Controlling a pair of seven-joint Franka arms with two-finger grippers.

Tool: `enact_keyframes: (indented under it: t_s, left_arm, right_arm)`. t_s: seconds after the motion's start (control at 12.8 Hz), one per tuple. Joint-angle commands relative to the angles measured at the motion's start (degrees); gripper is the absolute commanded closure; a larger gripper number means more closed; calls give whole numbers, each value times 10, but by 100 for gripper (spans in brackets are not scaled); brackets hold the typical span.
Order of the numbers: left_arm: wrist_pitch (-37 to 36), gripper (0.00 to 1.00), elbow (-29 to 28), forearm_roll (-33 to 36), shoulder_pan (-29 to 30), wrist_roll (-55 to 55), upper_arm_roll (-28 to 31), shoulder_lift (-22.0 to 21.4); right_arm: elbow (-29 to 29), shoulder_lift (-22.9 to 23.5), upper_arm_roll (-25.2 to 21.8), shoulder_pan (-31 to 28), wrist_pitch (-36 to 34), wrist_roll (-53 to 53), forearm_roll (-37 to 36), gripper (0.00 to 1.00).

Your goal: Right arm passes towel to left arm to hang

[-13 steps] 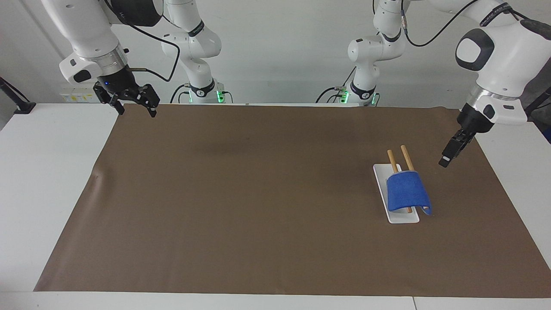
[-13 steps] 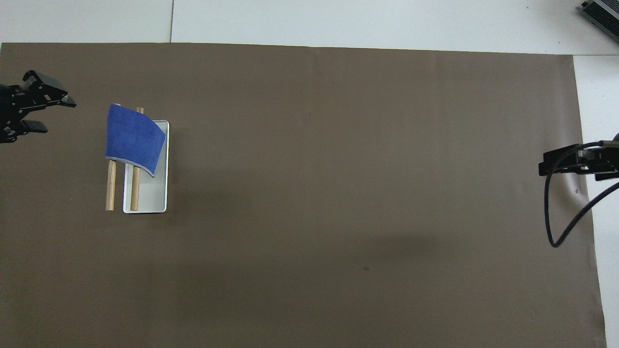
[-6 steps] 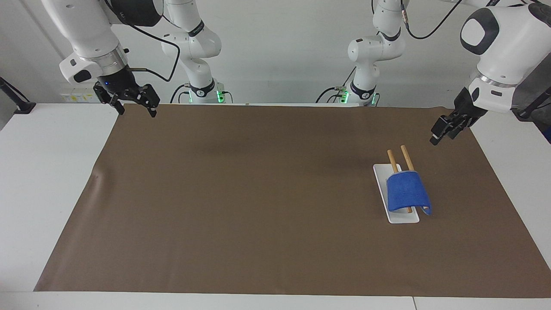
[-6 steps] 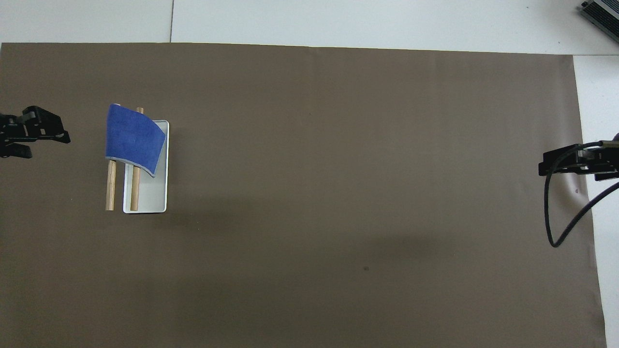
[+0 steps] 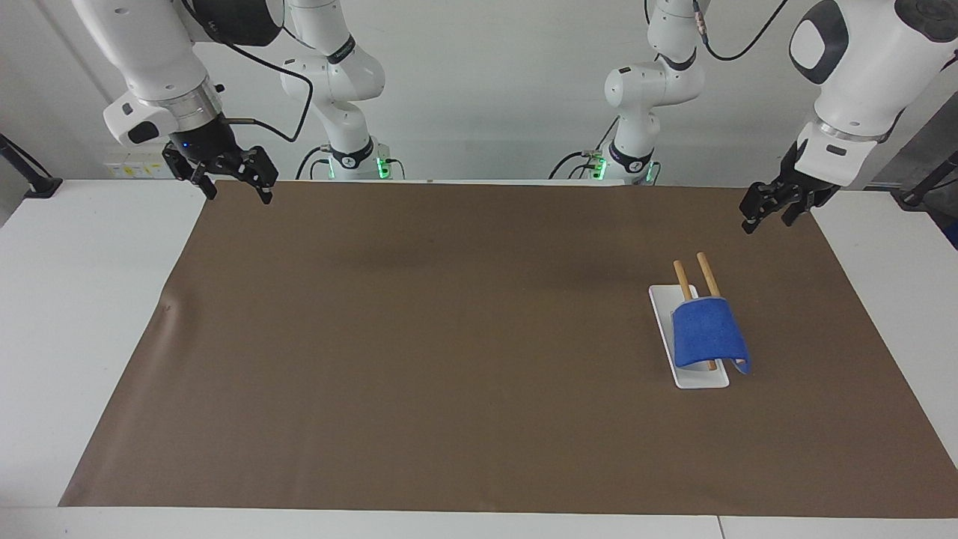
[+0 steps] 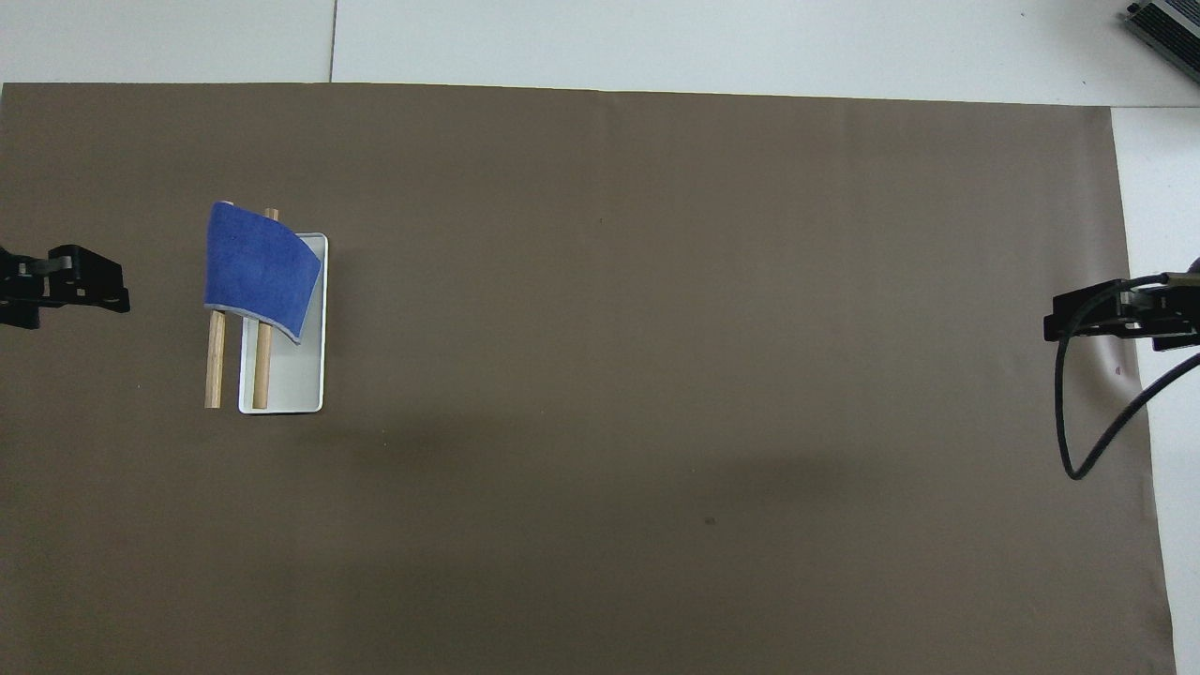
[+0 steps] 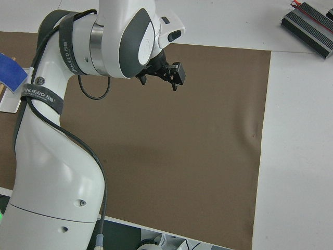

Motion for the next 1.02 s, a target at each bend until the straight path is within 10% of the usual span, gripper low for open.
enact_keyframes:
  t_s: [0.0, 0.94]
  left_arm:
    - [-27, 12, 9, 12, -4, 10, -3, -10]
    - [19, 0, 9, 6, -2, 1, -6, -12]
  right_arm:
    - [-5, -5, 4, -4, 5, 9, 11, 0]
    - [-6, -6, 3, -4, 5, 10, 11, 0]
